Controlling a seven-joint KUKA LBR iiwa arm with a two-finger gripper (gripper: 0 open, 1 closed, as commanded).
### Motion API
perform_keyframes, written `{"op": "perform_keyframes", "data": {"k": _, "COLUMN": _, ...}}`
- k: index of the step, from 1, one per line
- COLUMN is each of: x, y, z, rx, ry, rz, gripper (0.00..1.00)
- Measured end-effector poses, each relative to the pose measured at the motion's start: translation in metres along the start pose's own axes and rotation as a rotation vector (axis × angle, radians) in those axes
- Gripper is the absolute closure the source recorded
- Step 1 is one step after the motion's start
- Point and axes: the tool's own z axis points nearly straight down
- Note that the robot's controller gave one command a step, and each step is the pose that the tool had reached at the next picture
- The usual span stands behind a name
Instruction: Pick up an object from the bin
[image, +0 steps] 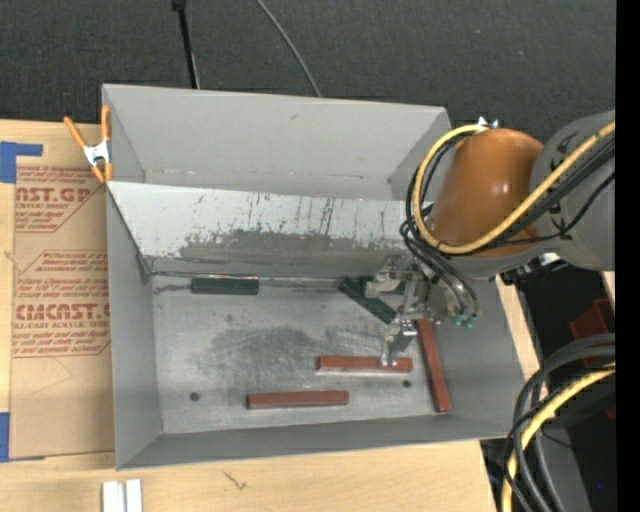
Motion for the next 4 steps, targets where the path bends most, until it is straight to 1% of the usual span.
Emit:
{"op": "perform_keyframes", "data": {"k": 1, "x": 0.0, "y": 0.0, "z": 0.0, "rx": 0.0, "ry": 0.0, "rz": 0.0, "gripper": 0.0}}
{"op": "perform_keyframes", "data": {"k": 2, "x": 0.026, "y": 0.009, "z": 0.102, "rx": -0.001, "ry": 0.006, "rz": -0.115, "gripper": 1.0}}
{"op": "perform_keyframes", "data": {"k": 3, "x": 0.026, "y": 0.009, "z": 0.102, "rx": -0.001, "ry": 0.006, "rz": -0.116, "gripper": 1.0}}
{"op": "perform_keyframes", "data": {"k": 4, "x": 0.018, "y": -0.004, "z": -0.093, "rx": -0.001, "ry": 0.003, "rz": -0.133, "gripper": 1.0}}
